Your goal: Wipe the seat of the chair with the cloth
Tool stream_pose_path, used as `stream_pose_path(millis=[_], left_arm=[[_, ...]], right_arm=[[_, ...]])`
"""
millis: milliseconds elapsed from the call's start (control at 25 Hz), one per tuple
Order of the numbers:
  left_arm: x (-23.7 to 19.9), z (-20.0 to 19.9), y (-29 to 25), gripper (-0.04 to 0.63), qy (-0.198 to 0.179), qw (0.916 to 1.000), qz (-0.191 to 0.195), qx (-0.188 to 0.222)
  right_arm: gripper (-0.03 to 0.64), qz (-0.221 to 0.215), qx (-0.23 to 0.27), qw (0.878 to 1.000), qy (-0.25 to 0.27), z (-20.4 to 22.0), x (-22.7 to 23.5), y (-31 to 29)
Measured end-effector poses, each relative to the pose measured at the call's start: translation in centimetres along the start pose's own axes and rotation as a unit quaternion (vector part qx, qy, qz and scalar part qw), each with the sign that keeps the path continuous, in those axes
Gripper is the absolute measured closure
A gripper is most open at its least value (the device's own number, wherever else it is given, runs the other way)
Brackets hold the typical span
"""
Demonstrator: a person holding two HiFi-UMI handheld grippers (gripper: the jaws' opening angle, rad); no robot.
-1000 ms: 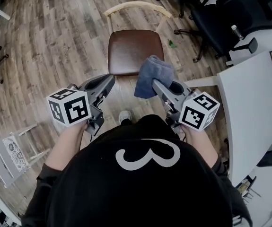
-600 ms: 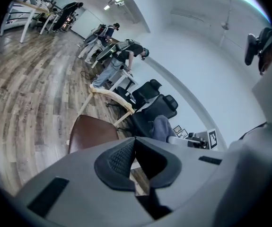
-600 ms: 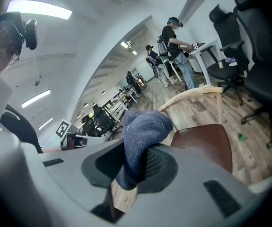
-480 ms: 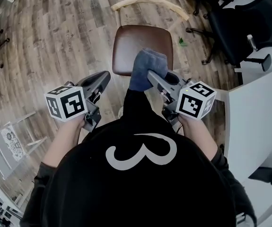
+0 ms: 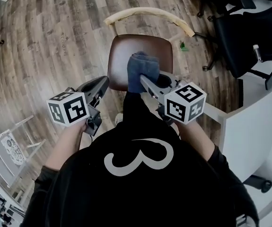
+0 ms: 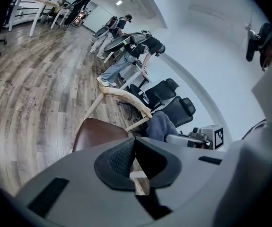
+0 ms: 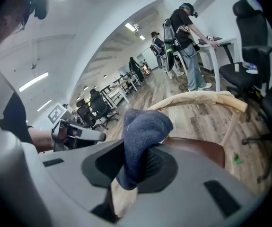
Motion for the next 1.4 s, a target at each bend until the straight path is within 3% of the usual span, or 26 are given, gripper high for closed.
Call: stream_pose_path(millis=[200, 520, 760, 1080, 1400], left_arm=[[-2.5, -0.3, -3.2, 0.581, 0.016, 0.9996, -0.024, -0.002], [-5.1, 1.2, -7.2, 0.581, 0.011, 0.9983, -0.032, -0.046], [-7.7, 2.8, -8.9, 0.581, 0.024, 0.9972, -0.055, -0.046], [-11.9, 4.7, -9.3, 0.581, -0.001, 0.9951, -0.085, -0.051], [-14.3, 6.4, -9.3, 0.581, 0.040, 0.9918, -0.106, -0.059]], right_arm=[[0.545, 0.006, -0.042, 0.999, 0.007, 1.1, 4.0, -2.9], [0.545, 0.021, -0.091, 0.995, 0.019, 4.2, 9.0, -8.3], [0.545, 0.026, -0.122, 0.992, 0.008, 6.7, 11.4, -12.3], [0.545, 0.036, -0.151, 0.988, -0.010, 9.8, 13.2, -17.6], [0.545, 0.036, -0.166, 0.985, -0.015, 11.7, 14.4, -23.0]])
Point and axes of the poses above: the fingertips, and each gripper's own axes: y backward along the fingers, x to its right, z out of its underside, the point moved 1 cm from there along y, backward along the fingers, and after that the axes turned 14 degrees about x, right-handed, at the moved point
